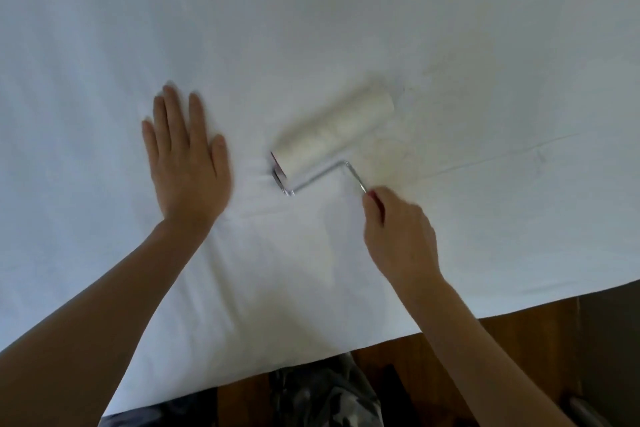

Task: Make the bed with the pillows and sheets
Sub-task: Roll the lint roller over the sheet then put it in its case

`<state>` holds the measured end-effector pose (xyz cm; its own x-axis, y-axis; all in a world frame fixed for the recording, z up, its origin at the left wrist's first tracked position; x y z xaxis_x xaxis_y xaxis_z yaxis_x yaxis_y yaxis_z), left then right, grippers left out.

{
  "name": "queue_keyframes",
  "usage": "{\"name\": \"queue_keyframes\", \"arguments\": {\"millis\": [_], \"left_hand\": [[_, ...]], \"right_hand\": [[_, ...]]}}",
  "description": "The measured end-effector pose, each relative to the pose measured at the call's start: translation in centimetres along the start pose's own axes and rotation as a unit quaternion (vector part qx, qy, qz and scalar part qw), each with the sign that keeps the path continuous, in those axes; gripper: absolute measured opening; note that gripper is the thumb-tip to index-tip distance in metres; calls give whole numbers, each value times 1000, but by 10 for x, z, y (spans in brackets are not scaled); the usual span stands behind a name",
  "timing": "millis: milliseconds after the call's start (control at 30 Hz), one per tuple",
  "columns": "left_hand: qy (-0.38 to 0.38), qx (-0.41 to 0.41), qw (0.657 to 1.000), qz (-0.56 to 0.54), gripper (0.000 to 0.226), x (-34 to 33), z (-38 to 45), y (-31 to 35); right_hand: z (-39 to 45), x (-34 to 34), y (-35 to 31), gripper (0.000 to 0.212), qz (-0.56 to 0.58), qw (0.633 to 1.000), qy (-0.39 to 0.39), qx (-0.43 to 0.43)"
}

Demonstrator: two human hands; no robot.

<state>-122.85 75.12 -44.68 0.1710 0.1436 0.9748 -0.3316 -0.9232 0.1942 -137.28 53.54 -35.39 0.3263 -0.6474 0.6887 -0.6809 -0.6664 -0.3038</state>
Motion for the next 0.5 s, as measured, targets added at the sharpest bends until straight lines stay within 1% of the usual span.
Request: {"name": "queue_keyframes", "arguments": {"millis": [67,167,267,333,433,500], "left_hand": [[-4,-3,1000,3,54,0,-5,2],[-29,-14,999,5,56,-1,-18,6],[-64,-35,997,5,60,0,-42,12],[-86,-55,995,4,64,-1,-62,19],[-112,-95,989,-4,66,-5,-89,31],[-120,-132,984,-4,65,-8,-106,38]], "right_hand": [[-30,-11,33,25,2,1000,-15,-12],[-68,-24,74,26,-1,999,-27,-35],[-102,-32,103,39,-7,997,-45,-58],[-120,-33,117,43,5,998,-40,-56],[-136,-30,125,40,21,997,-19,-70],[-141,-27,121,45,40,996,3,-79]]}}
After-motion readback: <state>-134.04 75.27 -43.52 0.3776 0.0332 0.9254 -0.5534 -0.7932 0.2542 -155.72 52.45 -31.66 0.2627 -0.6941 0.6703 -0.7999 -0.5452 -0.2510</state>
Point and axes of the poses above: each hand's wrist, its own z-axis towards the middle knuckle, its own x-axis out of the back of the hand, y = z × x, the point moved 1 cm from there along z, towards the middle knuckle, and after that the axes turned 9 degrees about -y, right-handed, at the moved point
